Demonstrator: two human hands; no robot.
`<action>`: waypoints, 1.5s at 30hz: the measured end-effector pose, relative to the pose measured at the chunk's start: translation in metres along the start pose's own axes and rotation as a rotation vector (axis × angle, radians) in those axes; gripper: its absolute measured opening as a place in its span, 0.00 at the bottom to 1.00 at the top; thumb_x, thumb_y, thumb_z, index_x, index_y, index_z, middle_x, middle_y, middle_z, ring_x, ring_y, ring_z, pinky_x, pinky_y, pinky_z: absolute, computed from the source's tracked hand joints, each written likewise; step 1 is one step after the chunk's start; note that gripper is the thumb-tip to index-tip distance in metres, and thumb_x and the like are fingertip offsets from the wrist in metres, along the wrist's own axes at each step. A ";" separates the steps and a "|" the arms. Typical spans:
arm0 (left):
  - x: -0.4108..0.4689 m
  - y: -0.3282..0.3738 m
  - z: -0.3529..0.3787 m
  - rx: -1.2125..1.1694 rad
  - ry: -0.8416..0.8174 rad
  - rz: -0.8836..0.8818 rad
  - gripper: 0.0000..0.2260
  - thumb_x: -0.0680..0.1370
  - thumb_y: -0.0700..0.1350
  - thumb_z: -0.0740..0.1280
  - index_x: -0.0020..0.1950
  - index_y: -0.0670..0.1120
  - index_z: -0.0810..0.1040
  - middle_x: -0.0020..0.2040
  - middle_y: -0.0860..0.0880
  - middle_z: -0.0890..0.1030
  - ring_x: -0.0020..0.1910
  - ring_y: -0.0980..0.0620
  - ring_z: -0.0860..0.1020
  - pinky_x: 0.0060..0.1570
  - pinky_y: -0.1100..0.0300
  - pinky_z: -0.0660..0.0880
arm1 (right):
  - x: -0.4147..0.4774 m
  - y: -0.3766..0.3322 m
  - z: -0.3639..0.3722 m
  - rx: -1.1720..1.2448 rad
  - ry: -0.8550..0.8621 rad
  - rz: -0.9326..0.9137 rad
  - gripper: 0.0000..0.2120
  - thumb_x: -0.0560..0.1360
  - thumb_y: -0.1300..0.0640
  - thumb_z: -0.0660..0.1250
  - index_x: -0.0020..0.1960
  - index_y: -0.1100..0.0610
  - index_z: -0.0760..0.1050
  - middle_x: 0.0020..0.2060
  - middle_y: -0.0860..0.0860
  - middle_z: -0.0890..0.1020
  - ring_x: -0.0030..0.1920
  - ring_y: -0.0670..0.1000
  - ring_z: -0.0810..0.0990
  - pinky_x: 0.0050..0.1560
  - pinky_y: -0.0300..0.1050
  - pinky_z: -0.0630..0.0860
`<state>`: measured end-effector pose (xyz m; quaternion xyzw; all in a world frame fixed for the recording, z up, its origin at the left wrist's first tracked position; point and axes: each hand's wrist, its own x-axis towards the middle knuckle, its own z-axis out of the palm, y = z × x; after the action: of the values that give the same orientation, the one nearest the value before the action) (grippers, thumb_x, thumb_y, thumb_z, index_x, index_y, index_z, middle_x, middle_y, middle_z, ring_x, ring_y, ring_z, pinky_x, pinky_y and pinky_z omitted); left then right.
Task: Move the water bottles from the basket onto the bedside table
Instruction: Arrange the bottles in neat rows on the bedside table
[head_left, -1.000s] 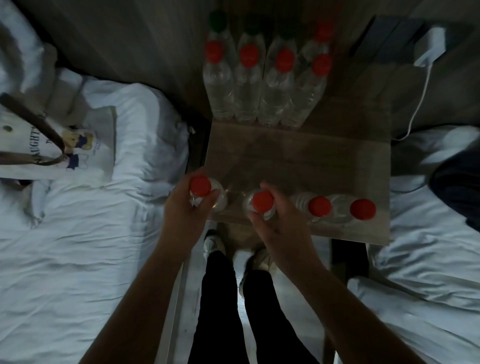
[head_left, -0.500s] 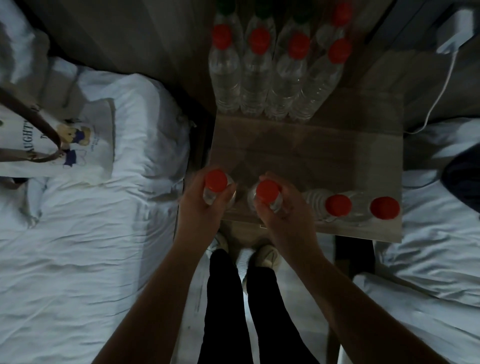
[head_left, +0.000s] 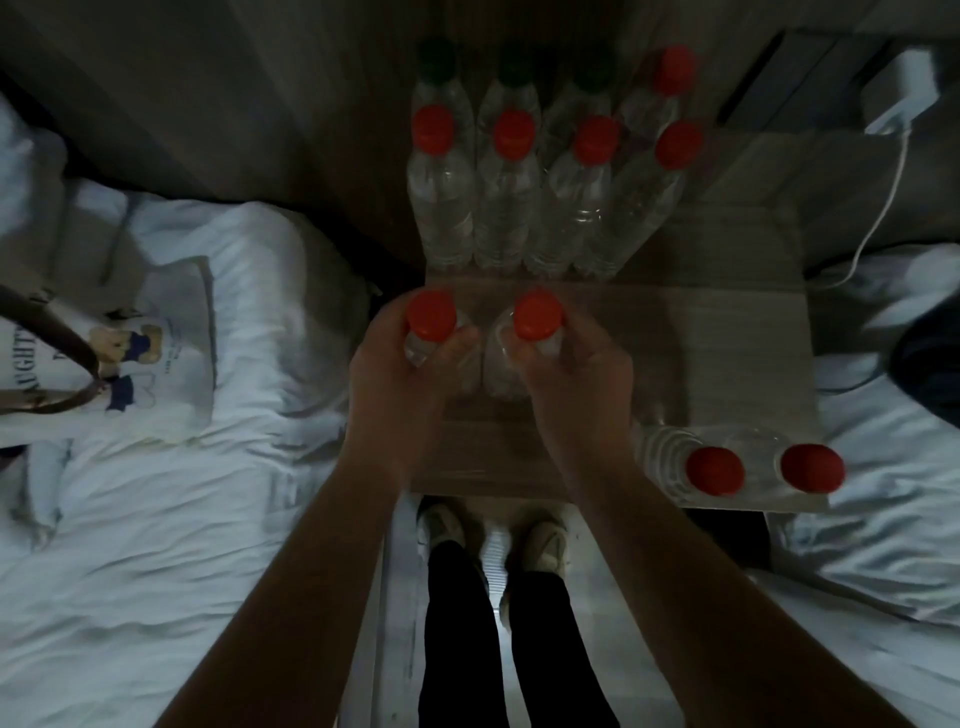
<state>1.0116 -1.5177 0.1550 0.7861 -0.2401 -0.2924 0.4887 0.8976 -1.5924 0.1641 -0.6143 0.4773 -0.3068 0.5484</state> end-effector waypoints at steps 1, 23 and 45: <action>0.008 0.004 0.000 -0.009 -0.001 0.009 0.17 0.72 0.52 0.71 0.60 0.55 0.75 0.52 0.58 0.81 0.51 0.64 0.79 0.48 0.71 0.75 | 0.006 -0.001 0.005 -0.005 0.006 -0.014 0.03 0.72 0.59 0.72 0.45 0.53 0.80 0.40 0.49 0.84 0.42 0.46 0.83 0.44 0.42 0.80; 0.093 0.013 0.011 0.077 0.023 0.066 0.18 0.74 0.50 0.70 0.62 0.48 0.75 0.63 0.45 0.71 0.56 0.54 0.74 0.56 0.61 0.72 | 0.079 0.001 0.039 0.011 0.096 -0.054 0.11 0.72 0.58 0.72 0.53 0.59 0.81 0.46 0.49 0.84 0.48 0.43 0.81 0.51 0.39 0.78; 0.116 -0.064 0.019 -0.007 -0.226 0.090 0.41 0.67 0.52 0.76 0.74 0.47 0.59 0.68 0.50 0.73 0.67 0.52 0.73 0.63 0.44 0.73 | 0.080 0.063 0.044 -0.129 -0.103 0.140 0.24 0.73 0.50 0.71 0.66 0.52 0.70 0.54 0.41 0.80 0.50 0.32 0.78 0.42 0.23 0.72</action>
<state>1.0871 -1.5808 0.0637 0.7348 -0.3278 -0.3579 0.4738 0.9500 -1.6458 0.0823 -0.6285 0.5088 -0.2044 0.5517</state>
